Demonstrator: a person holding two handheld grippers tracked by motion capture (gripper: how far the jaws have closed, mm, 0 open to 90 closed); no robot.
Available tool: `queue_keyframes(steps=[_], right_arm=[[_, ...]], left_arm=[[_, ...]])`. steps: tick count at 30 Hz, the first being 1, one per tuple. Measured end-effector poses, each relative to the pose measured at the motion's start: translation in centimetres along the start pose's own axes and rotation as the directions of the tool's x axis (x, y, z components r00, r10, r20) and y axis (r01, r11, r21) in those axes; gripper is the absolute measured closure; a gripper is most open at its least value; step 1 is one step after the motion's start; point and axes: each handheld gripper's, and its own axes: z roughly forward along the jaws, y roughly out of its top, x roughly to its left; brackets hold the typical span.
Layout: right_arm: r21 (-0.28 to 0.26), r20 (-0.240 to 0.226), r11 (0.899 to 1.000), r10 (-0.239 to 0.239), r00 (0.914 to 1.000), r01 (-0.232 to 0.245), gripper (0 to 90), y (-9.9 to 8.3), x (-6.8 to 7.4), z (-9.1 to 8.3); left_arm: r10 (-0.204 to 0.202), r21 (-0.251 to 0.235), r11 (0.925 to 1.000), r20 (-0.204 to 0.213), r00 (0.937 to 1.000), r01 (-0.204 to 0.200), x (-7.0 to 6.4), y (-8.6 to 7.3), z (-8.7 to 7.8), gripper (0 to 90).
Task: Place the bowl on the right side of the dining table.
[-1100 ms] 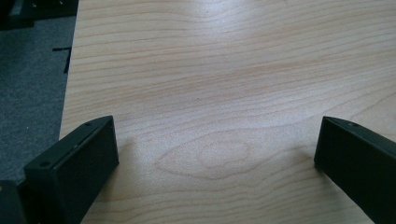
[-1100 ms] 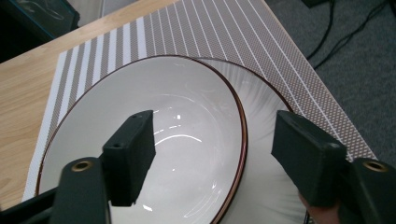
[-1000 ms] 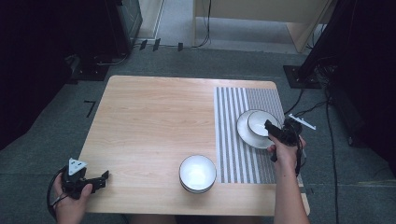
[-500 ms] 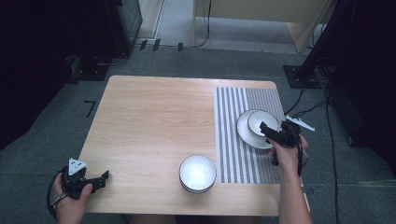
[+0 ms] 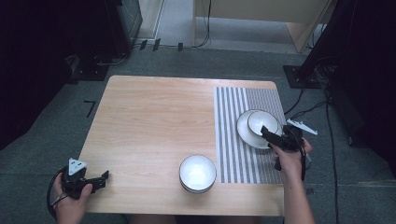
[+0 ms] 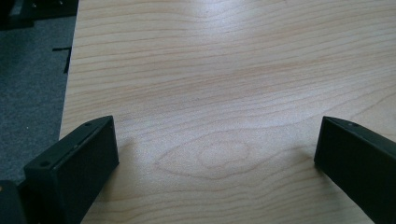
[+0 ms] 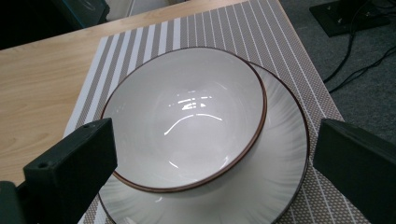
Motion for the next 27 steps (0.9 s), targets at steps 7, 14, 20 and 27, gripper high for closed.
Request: queue_keyframes(steps=[7, 14, 20, 27], right_arm=[[0.001, 0.000, 1.000, -0.007, 1.0000, 0.007, 0.0, -0.7, -0.5, -0.7], [0.008, 0.002, 1.000, -0.029, 0.9996, 0.029, 0.0, -1.3, -0.8, -1.5], [0.005, -0.001, 0.999, -0.036, 0.9993, 0.036, 0.0, -1.8, -1.1, -1.9], [0.005, -0.015, 0.999, -0.042, 0.9990, 0.042, 0.0, -2.2, -1.0, -2.3]], left_arm=[[0.000, 0.000, 1.0000, 0.000, 1.0000, 0.000, 0.0, 0.0, 0.0, 0.0], [0.001, 0.001, 1.0000, 0.000, 1.0000, -0.001, 0.0, 0.0, 0.0, 0.0], [0.001, 0.001, 1.0000, 0.000, 1.0000, -0.001, 0.0, 0.0, 0.0, 0.0], [0.000, 0.000, 1.0000, 0.000, 1.0000, 0.000, 0.0, 0.0, 0.0, 0.0]])
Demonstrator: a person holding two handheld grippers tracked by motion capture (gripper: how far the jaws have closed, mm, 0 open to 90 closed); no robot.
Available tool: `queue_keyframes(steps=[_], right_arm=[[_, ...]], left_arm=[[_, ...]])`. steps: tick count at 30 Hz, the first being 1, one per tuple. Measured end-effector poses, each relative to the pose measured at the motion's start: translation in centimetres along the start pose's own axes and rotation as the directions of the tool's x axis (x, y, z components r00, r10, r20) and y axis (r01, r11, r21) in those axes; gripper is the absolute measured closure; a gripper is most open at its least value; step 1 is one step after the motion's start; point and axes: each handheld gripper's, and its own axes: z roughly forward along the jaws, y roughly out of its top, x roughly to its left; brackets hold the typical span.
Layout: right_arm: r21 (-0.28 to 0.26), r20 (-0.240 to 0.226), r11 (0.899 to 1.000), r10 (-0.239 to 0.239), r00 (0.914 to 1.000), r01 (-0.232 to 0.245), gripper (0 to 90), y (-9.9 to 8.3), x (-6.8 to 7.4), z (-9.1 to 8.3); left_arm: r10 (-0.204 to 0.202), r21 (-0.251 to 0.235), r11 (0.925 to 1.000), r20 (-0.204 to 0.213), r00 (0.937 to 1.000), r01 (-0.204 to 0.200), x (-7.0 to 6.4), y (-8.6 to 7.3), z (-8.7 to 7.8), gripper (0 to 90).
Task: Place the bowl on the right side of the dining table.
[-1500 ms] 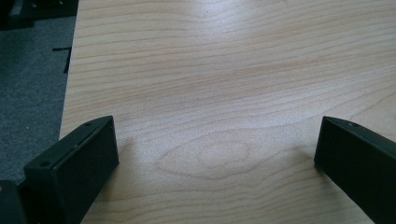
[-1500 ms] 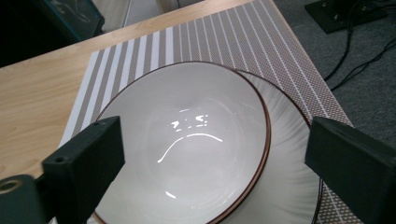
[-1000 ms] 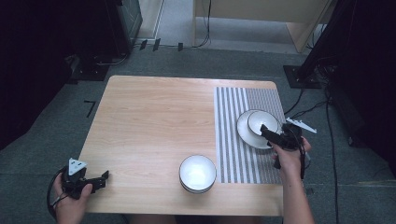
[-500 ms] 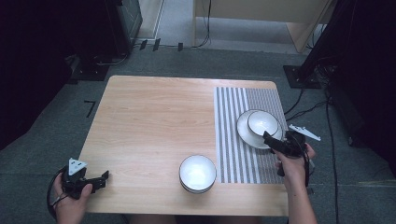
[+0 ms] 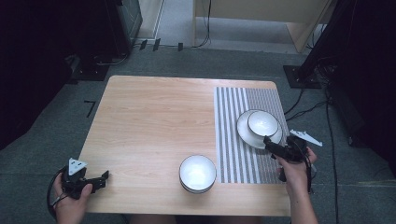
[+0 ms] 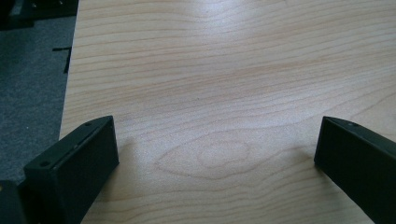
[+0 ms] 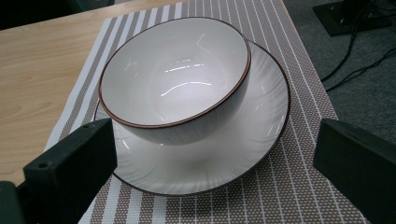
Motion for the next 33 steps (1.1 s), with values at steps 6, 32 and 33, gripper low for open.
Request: queue_keyframes(steps=[6, 32, 33], right_arm=[[0.005, -0.011, 1.000, -0.009, 0.9999, 0.009, 0.0, -0.6, 0.1, -0.2], [-0.023, -0.050, 0.999, -0.031, 0.9983, 0.030, 0.0, -3.4, -0.8, -3.5], [-0.022, -0.048, 0.999, -0.035, 0.9983, 0.034, 0.0, -3.6, -0.9, -3.6]], left_arm=[[0.000, 0.000, 1.0000, 0.000, 1.0000, 0.000, 0.0, 0.0, 0.0, 0.0], [0.001, 0.001, 1.0000, 0.000, 1.0000, -0.001, 0.0, 0.0, 0.0, 0.0], [0.000, 0.000, 1.0000, 0.000, 1.0000, 0.000, 0.0, 0.0, 0.0, 0.0]])
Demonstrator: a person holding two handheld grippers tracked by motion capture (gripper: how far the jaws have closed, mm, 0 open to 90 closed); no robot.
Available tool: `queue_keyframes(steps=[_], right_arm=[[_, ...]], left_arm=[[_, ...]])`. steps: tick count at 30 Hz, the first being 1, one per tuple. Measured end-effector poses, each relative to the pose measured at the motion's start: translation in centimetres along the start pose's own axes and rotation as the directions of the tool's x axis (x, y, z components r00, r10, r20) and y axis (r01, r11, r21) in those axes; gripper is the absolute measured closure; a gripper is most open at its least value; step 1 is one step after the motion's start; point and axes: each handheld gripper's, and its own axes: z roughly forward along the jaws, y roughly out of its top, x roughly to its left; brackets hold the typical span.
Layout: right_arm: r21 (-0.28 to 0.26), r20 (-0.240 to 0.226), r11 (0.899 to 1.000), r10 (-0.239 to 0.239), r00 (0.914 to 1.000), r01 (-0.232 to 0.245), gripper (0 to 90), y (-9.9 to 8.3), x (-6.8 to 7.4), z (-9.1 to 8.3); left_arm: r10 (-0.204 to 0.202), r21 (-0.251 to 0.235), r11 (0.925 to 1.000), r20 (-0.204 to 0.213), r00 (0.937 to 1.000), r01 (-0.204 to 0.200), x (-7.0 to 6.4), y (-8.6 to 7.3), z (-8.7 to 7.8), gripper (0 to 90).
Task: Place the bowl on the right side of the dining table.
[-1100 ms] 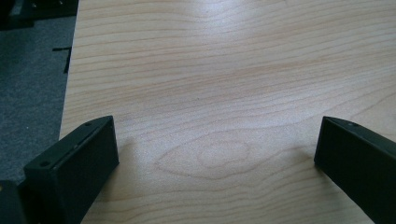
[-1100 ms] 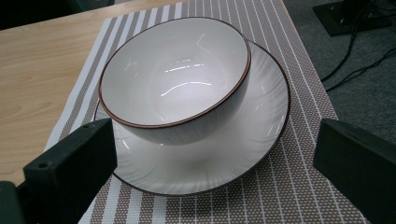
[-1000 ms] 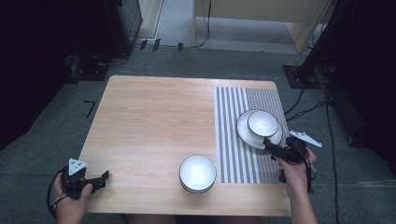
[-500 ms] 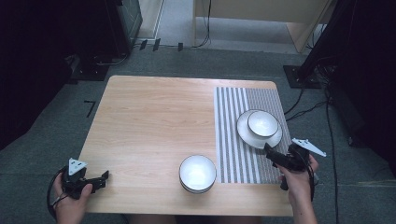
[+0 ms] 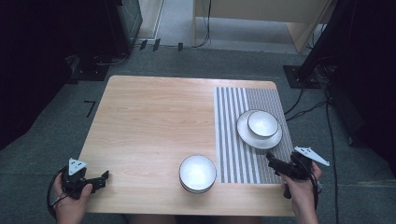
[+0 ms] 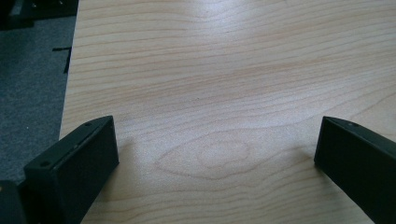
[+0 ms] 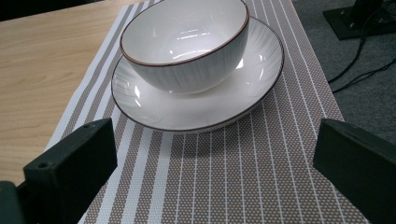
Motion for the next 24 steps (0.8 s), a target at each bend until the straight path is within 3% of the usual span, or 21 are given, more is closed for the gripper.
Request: queue_keyframes(steps=[24], right_arm=[[0.027, 0.022, 0.998, -0.059, 0.9980, 0.058, 0.0, -2.5, -0.3, -1.2]], left_arm=[[0.001, 0.001, 1.0000, 0.000, 1.0000, -0.001, 0.0, 0.0, 0.0, 0.0]])
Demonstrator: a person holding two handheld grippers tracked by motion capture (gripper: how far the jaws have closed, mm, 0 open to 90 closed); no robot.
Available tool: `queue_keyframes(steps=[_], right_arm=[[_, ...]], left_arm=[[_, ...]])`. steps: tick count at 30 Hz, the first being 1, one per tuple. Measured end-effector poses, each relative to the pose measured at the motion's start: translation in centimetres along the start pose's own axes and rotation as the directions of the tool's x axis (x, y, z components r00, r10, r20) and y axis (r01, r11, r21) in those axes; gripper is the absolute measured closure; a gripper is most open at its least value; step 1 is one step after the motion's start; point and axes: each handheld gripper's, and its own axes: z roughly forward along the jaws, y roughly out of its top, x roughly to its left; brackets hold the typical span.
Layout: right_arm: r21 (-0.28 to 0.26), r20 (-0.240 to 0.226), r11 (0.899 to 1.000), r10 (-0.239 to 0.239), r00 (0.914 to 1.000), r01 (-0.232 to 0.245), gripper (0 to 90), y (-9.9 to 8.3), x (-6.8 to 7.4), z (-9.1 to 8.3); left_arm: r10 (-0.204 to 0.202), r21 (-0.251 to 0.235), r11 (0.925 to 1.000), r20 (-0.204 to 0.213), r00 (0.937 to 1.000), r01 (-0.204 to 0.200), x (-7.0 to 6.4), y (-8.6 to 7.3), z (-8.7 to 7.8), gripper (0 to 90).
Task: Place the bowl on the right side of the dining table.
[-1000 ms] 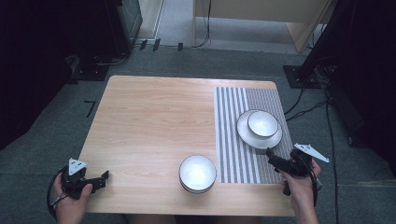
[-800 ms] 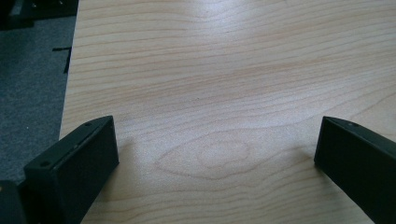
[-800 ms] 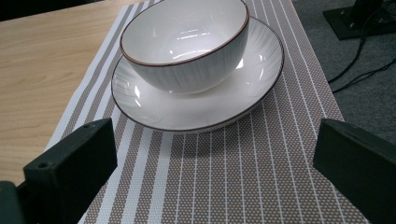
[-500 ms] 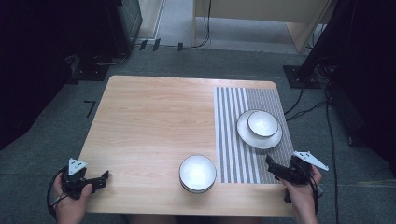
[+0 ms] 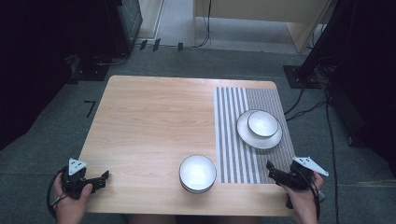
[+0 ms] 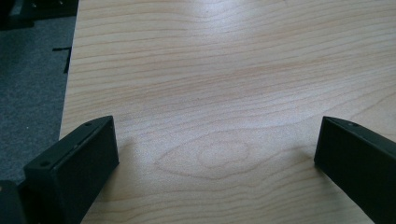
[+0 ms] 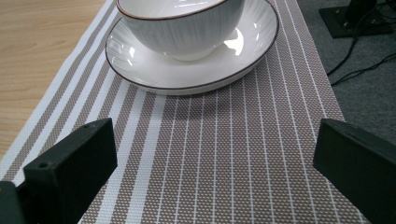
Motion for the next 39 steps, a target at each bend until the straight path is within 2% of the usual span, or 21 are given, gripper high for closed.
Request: queue_keyframes(steps=[5, 14, 18, 27, 39], right_arm=[[-0.002, 0.021, 1.000, -0.023, 0.9995, 0.023, 0.0, -0.4, -0.1, -0.2], [-0.003, 0.021, 1.000, -0.022, 0.9995, 0.022, 0.0, -0.8, -0.7, -0.6], [-0.007, 0.006, 1.000, -0.022, 0.9997, 0.022, 0.0, -1.0, -1.0, -0.8], [0.000, 0.004, 0.998, -0.062, 0.9981, 0.062, 0.0, -1.8, -1.6, -1.2], [0.022, 0.026, 0.997, -0.073, 0.9970, 0.072, 0.0, -3.0, -2.9, -1.4]], left_arm=[[0.000, 0.000, 1.0000, 0.000, 1.0000, 0.000, 0.0, 0.0, 0.0, 0.0], [0.000, 0.000, 1.0000, 0.000, 1.0000, 0.000, 0.0, 0.0, 0.0, 0.0], [0.000, 0.000, 1.0000, 0.000, 1.0000, 0.000, 0.0, 0.0, 0.0, 0.0], [0.000, 0.000, 1.0000, 0.000, 1.0000, 0.000, 0.0, 0.0, 0.0, 0.0], [0.000, 0.000, 1.0000, 0.000, 1.0000, 0.000, 0.0, 0.0, 0.0, 0.0]])
